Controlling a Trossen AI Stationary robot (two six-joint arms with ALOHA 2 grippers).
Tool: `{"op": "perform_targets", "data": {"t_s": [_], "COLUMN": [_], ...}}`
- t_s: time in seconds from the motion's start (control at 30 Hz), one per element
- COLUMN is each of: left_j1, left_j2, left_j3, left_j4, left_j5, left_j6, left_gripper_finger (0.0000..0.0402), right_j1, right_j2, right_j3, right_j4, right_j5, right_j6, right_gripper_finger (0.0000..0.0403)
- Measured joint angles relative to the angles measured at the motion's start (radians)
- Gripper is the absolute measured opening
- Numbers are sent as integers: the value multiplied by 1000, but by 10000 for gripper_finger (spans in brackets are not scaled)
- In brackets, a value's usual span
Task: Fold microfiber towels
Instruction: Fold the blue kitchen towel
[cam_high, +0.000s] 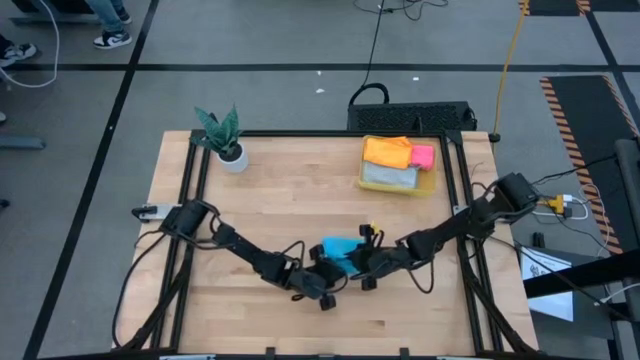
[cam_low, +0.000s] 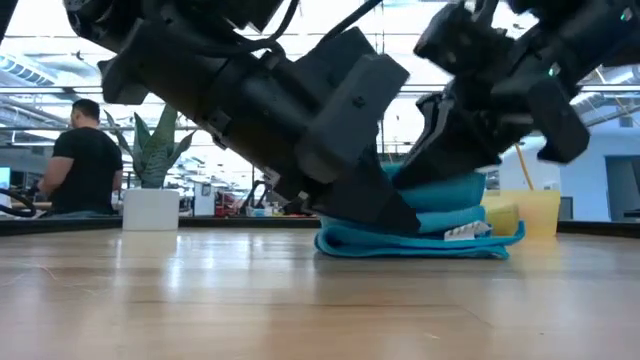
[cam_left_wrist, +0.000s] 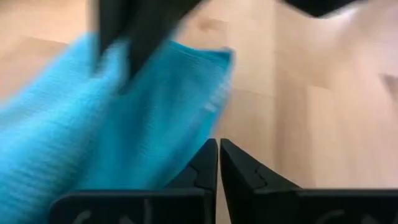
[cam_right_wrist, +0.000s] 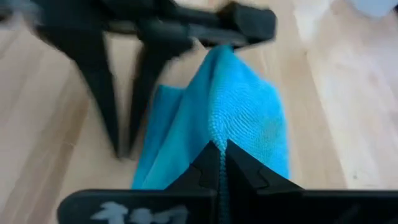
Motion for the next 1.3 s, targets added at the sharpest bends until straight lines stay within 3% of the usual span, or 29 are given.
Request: {"op": "perform_targets", "data": {"t_s": [0.37,0.63,0.77,0.9,1.0,1.2,1.3], "left_j1": [-78,-112,-123,-89,-44,46,46], "left_j2": [-57,-138,-180,-191,-191,-187,-186], "left_j3": [0,-1,0,0,0,-1,-1], "left_j4": [-26,-95,-117,-153,-186,-339,-396], "left_j5": [24,-49,-114,-160,-163,-53,-26], "left_j6": [17,32,52,71,77,12,-13], "left_gripper_finger": [9,13,4,12,6,12,10], "right_j1": [0,0,4,13,16,15,-3], "right_j2": [30,3,-58,-87,-89,-89,-80], "right_j3": [0,0,0,0,0,-25,-72], "right_j4": [8,-17,-21,0,-9,11,61], "right_j5": [-129,-150,-285,-418,-376,-105,-83], "right_j6": [40,45,48,41,44,125,204], "right_gripper_finger": [20,109,158,174,164,102,62]}}
